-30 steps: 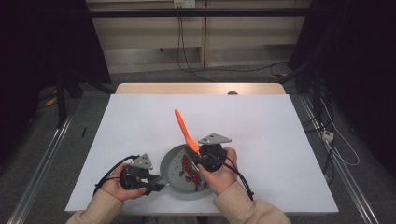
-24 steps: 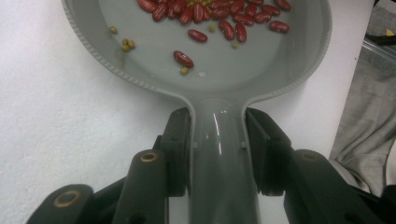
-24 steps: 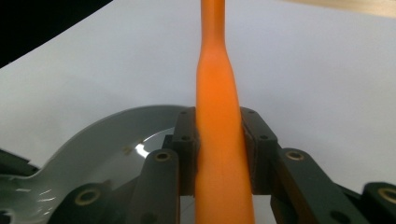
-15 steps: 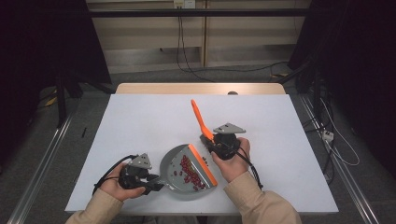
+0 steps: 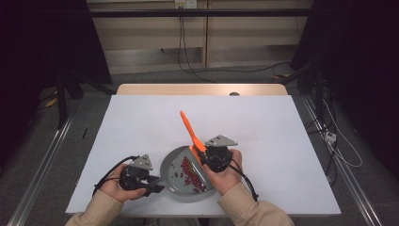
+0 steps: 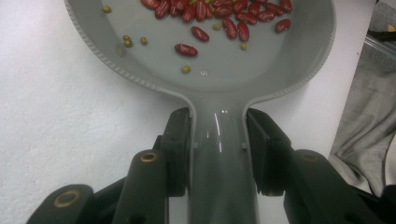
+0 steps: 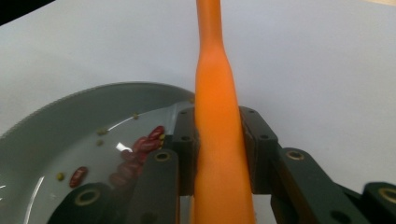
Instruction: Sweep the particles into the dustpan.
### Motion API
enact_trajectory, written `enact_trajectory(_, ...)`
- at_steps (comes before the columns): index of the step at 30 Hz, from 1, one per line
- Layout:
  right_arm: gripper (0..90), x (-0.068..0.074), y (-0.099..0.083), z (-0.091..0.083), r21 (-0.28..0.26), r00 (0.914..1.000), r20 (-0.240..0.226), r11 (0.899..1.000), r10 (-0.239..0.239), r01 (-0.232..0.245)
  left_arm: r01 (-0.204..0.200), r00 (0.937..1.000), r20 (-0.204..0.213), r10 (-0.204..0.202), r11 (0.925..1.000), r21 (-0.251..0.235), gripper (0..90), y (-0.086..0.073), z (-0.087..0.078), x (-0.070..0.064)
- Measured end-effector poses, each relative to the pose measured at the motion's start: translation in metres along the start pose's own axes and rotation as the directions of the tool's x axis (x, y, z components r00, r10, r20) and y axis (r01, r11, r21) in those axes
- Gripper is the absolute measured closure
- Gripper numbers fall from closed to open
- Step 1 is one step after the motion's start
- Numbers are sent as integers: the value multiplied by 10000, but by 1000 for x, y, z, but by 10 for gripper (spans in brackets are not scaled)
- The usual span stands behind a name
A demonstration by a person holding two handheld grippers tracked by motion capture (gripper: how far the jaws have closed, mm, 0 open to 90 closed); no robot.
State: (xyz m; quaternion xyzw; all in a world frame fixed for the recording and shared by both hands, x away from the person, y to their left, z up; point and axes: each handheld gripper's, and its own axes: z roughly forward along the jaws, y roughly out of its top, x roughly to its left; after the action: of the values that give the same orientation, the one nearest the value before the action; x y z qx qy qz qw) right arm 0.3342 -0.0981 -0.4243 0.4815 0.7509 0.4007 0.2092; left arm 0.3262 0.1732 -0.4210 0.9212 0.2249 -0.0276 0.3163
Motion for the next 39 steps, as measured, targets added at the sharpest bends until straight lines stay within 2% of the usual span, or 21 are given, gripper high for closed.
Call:
enact_trajectory(1, 711, 3, 0, 0, 15, 9997, 104, 9997, -237, 237, 0, 10000, 0, 0, 10000, -4, 630, 0, 0, 0)
enact_trajectory(6, 712, 5, 3, -3, -163, 10000, 2, 9999, -52, 52, 19, 10000, 39, -19, 10000, -36, 630, -1, 0, 0)
enact_trajectory(12, 712, 8, 9, -10, -460, 9975, -689, 9988, 159, -191, 27, 10000, 16, -27, 10000, -14, 630, -2, 0, 0)
enact_trajectory(14, 712, 7, 13, -13, -606, 9986, -529, 9982, 0, -32, 41, 10000, 9, -41, 10000, -44, 630, -1, 0, 0)
enact_trajectory(19, 711, -17, 18, -14, -799, 9998, 37, 9966, 196, -192, 88, 10000, -1, -88, 9999, -85, 630, -1, -1, -1)
enact_trajectory(23, 712, -31, 8, -5, -637, 9967, 812, 9979, -17, 69, 76, 10000, 12, -76, 9999, -76, 630, 0, -2, -1)
enact_trajectory(24, 712, -32, 4, -2, -511, 9943, 1051, 9984, -191, 246, 90, 10000, 12, -90, 9999, -94, 630, 1, -3, 0)
enact_trajectory(25, 712, -33, -1, 1, -475, 9938, 1094, 9986, -191, 244, 157, 9999, 9, -156, 9998, -145, 630, 1, -3, 0)
enact_trajectory(26, 712, -32, -5, 1, -829, 9951, 980, 9964, -91, 173, 46, 10000, 8, -45, 10000, -78, 629, 2, -5, 1)
enact_trajectory(28, 711, -25, -5, 0, -674, 9979, 610, 9976, 227, -186, 159, 9999, 10, -158, 9998, -146, 629, 2, -4, 0)
enact_trajectory(29, 711, -18, -5, 0, -624, 9984, 557, 9980, 103, -68, 91, 10000, 6, -91, 9999, -60, 629, 3, -4, 1)
enact_trajectory(32, 711, -4, -6, -1, -608, 9998, 115, 9980, 155, -148, 108, 9999, -12, -108, 9999, 27, 630, 3, -3, 1)
enact_trajectory(33, 710, -1, -5, -1, -632, 9986, -248, 9969, 457, -472, 175, 9998, -11, -175, 9998, 17, 630, 2, -2, 1)
enact_trajectory(35, 712, 4, -2, -5, -850, 9991, -321, 9959, 288, -314, 132, 9999, 9, -133, 9999, 68, 630, 1, -1, 2)
enact_trajectory(37, 712, 6, 3, -6, -936, 9964, -723, 9943, 437, -504, 108, 9999, 17, -108, 9999, 16, 630, 1, -1, 2)
enact_trajectory(39, 712, 6, 6, -9, -1025, 9987, -505, 9946, 118, -169, 96, 10000, 18, -96, 10000, 4, 629, 0, -1, 2)
